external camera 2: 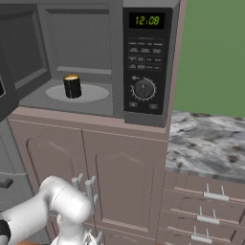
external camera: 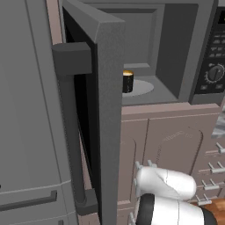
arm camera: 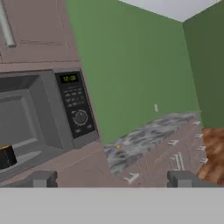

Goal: Pick the mug from the counter and place it inside the microwave. Then close the microwave.

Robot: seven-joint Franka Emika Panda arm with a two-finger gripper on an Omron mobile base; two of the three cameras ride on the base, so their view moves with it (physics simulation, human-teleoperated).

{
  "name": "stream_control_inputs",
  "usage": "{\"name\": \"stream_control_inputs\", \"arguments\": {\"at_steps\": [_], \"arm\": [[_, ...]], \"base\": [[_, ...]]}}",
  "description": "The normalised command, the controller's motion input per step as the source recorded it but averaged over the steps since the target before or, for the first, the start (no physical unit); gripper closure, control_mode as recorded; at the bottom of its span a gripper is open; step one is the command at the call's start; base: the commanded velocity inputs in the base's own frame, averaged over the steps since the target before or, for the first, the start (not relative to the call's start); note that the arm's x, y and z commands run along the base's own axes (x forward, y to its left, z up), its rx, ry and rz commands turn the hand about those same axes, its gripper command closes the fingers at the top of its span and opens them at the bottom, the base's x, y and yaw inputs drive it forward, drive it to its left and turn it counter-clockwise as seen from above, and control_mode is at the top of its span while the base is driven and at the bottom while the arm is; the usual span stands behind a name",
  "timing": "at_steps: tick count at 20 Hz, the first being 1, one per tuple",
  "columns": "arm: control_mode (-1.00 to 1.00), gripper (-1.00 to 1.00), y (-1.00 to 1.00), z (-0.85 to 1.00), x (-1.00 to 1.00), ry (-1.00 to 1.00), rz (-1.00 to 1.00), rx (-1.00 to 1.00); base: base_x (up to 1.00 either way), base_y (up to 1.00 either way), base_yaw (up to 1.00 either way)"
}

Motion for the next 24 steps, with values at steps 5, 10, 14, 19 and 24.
{"name": "stream_control_inputs", "arguments": {"at_steps": [5, 10, 14, 19, 24], "arm": [[-1.00, -1.00, 0.75, 0.49, -0.16, -0.01, 0.00, -0.17], [-1.00, -1.00, 0.70, 0.46, -0.23, -0.03, 0.03, -0.19], [-1.00, -1.00, 0.40, 0.15, -0.02, 0.01, -0.02, -0.03], [-1.00, -1.00, 0.19, 0.00, 0.22, 0.00, -0.12, 0.00], [-1.00, -1.00, 0.33, 0.00, 0.24, 0.00, -0.24, 0.00]], "base": [[0.00, 0.00, 0.00], [0.00, 0.00, 0.00], [0.00, 0.00, 0.00], [0.00, 0.00, 0.00], [0.00, 0.00, 0.00]]}}
